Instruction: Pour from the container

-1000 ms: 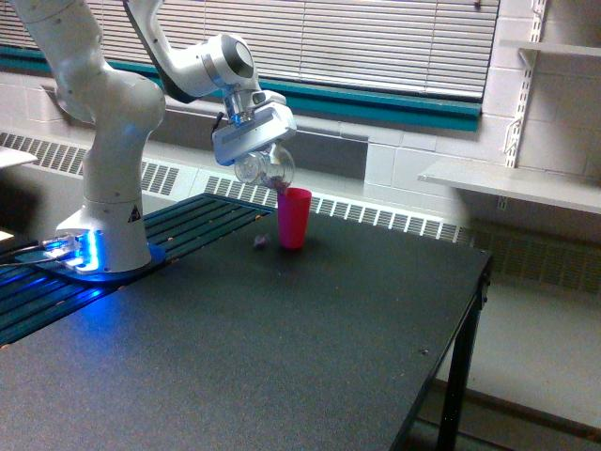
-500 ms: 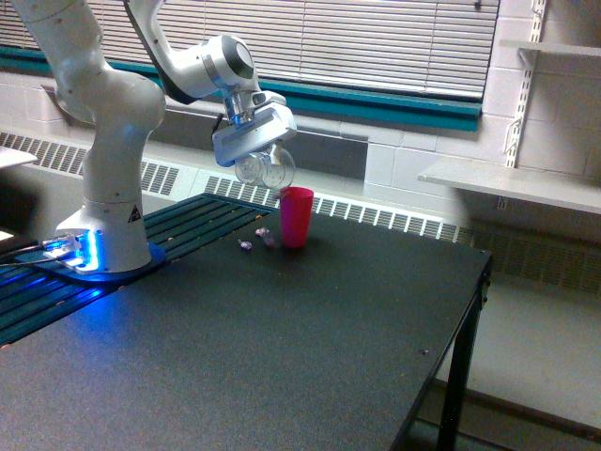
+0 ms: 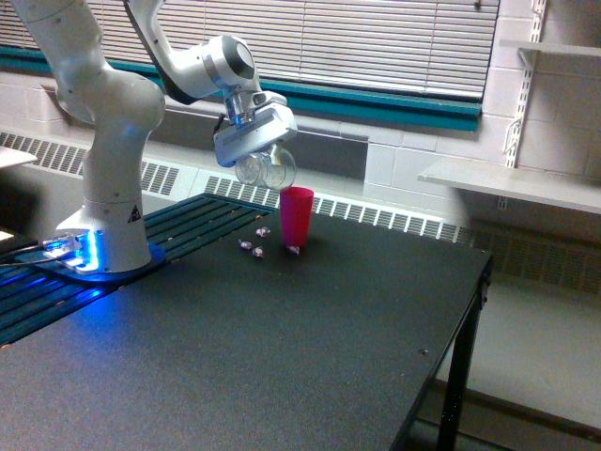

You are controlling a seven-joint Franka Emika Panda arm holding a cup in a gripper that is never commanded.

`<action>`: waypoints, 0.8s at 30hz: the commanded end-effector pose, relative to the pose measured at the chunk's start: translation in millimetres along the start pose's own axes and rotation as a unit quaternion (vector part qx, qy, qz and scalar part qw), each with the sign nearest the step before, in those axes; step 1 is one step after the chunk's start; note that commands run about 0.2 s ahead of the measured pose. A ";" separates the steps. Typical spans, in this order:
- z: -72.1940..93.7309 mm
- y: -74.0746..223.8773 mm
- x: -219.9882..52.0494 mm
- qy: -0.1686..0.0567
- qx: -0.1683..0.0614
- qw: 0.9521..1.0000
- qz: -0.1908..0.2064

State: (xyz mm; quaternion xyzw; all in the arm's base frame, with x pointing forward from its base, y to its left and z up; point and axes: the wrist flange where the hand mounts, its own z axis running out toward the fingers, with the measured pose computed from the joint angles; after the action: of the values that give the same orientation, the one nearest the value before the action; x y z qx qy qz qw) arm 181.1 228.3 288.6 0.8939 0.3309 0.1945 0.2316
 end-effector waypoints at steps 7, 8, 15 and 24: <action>6.7 -0.8 -11.2 -0.003 -0.010 1.000 -0.004; 6.6 -0.4 -11.0 -0.002 -0.010 1.000 -0.003; 5.2 4.9 -8.7 0.000 -0.010 1.000 0.009; -3.8 14.8 3.2 0.011 -0.003 0.999 0.037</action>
State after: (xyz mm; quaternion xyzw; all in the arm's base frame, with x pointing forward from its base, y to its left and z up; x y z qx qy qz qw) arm 189.8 225.5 300.8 0.8982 0.3105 0.2115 0.2282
